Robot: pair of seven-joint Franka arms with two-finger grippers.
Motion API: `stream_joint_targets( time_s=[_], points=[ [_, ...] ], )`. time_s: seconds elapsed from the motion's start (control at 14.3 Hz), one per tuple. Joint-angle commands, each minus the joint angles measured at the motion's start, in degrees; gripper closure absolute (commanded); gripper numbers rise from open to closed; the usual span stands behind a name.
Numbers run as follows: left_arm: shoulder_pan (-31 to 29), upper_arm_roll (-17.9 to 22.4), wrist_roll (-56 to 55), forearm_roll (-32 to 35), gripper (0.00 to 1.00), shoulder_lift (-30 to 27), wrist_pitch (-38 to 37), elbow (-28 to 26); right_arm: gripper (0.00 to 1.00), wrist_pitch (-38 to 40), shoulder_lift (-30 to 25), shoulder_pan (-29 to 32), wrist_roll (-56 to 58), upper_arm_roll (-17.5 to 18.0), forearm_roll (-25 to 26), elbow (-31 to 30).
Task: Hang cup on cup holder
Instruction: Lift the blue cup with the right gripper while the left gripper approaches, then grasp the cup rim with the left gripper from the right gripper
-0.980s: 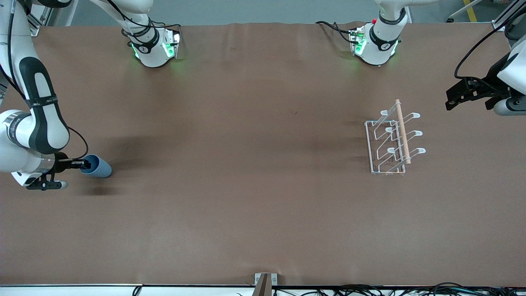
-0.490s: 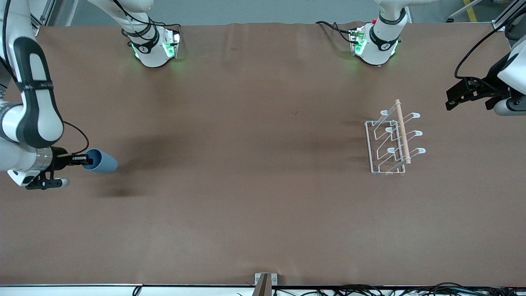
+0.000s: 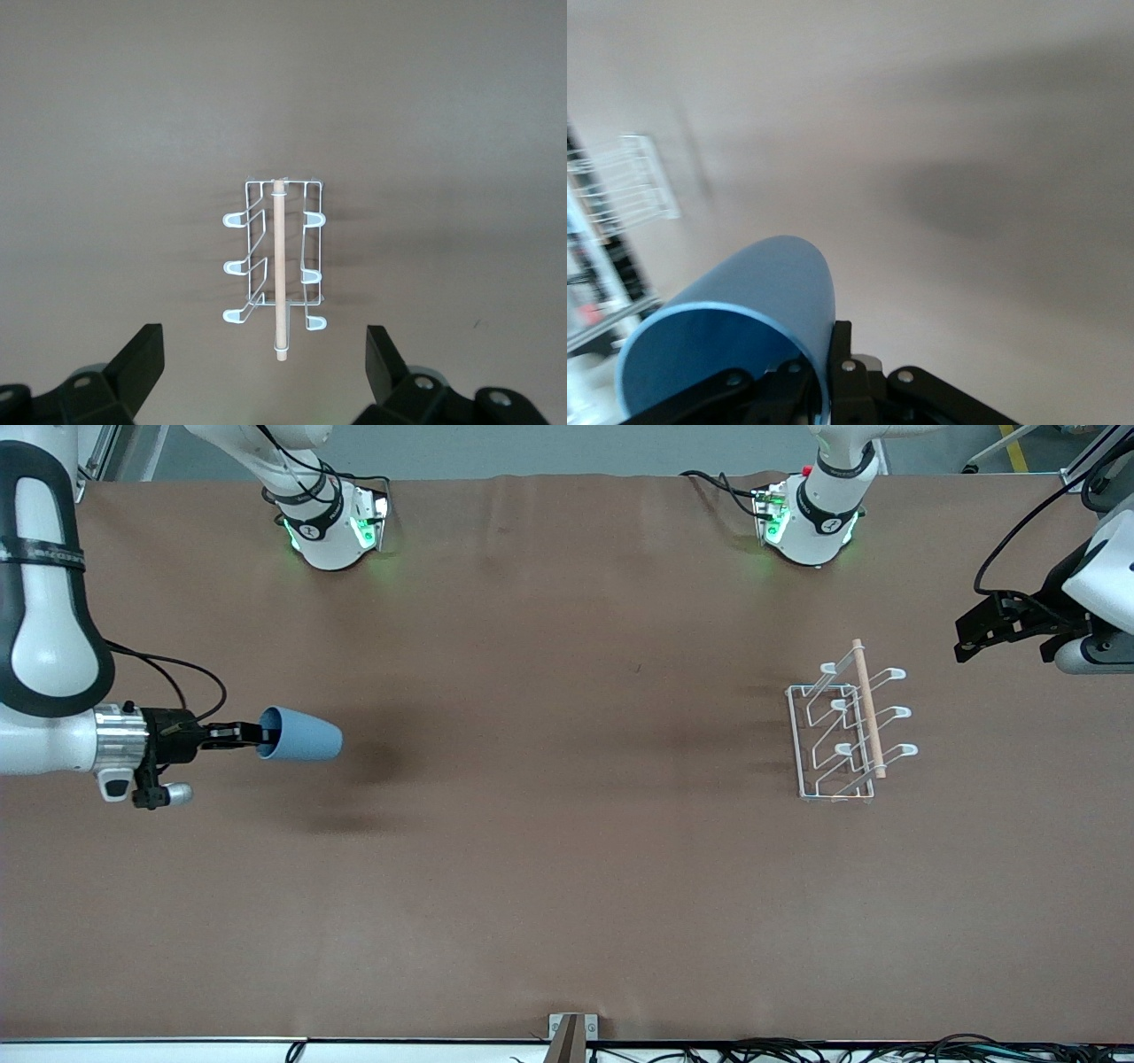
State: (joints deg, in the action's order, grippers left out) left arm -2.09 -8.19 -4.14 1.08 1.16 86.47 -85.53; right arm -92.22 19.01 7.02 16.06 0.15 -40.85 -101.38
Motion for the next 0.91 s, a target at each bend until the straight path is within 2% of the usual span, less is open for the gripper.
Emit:
stream_joint_targets(
  time_s=[0.0,0.14,0.56,0.84],
  points=[
    [1.90,-0.51,-0.25,-1.95,0.00,0.68,-0.95,1.33,0.95,0.29,-0.99,-3.40,0.38,-0.24,-8.96,-2.51],
    [2.97,-0.86,-0.35,-2.57,0.00,1.91,-0.60,1.33,0.96,0.20,-0.81,-6.83,0.38,-0.24,-15.54,-3.12],
    [7.71,-10.87,0.45,-3.72,0.00,3.49,6.68,2.38,1.00,0.73,0.24,-15.53,-0.24,-0.24,-30.76,-3.39],
    [11.40,-16.76,0.89,-4.07,0.00,8.05,15.37,3.69,0.99,2.14,1.82,-19.22,-0.15,-0.24,-41.57,-3.21]
  ],
)
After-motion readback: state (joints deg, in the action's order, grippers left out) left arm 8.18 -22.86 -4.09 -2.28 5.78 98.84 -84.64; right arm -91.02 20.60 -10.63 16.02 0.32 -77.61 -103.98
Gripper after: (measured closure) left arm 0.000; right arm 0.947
